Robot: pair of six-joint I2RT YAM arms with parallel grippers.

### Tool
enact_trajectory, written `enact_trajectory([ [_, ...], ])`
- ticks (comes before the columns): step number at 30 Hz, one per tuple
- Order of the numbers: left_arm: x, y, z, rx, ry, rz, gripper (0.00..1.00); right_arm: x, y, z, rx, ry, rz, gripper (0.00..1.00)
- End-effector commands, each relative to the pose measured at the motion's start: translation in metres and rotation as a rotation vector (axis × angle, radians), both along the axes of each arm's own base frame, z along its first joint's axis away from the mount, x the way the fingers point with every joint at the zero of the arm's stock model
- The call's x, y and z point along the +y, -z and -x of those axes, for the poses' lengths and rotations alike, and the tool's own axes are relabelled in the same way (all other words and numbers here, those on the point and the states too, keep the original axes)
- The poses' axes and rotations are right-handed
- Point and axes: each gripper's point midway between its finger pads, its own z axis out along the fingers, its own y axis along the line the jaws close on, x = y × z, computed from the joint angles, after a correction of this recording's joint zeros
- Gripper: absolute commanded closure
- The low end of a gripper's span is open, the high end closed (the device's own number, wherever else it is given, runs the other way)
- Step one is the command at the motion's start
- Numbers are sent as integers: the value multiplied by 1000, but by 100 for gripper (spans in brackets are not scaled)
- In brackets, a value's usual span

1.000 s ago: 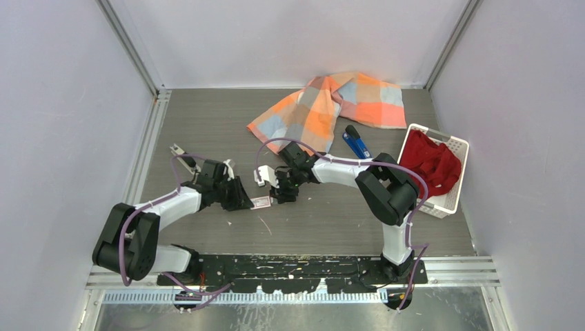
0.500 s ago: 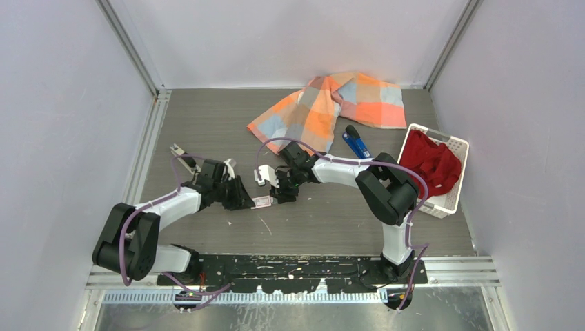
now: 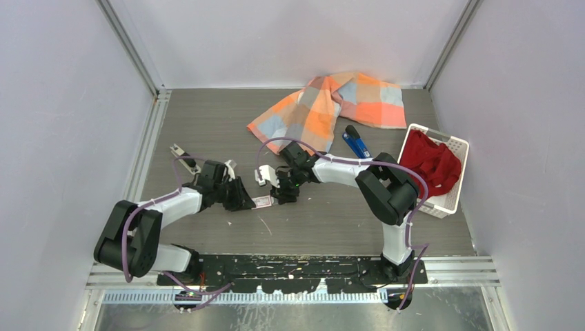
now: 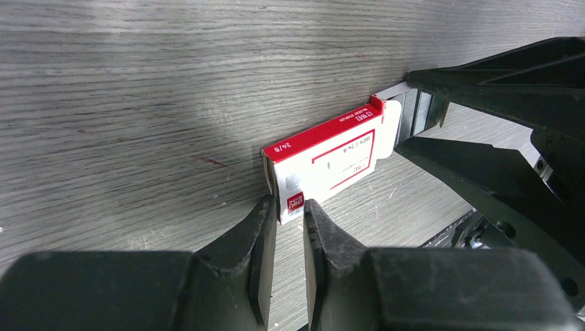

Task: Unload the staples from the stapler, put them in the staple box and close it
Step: Close the staple box at the center of the board.

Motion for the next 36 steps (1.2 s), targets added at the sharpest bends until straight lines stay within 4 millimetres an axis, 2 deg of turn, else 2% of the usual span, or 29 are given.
enact_trajectory([
  [1, -5, -4, -5, -31, 12, 34, 79, -11, 14, 13, 69, 3, 65, 59],
  [20, -6, -4, -4, -17, 35, 31, 79, -4, 12, 3, 70, 61, 53, 59],
  [36, -9, -8, -10, -27, 23, 44, 79, 0, 7, 17, 53, -17, 33, 61],
])
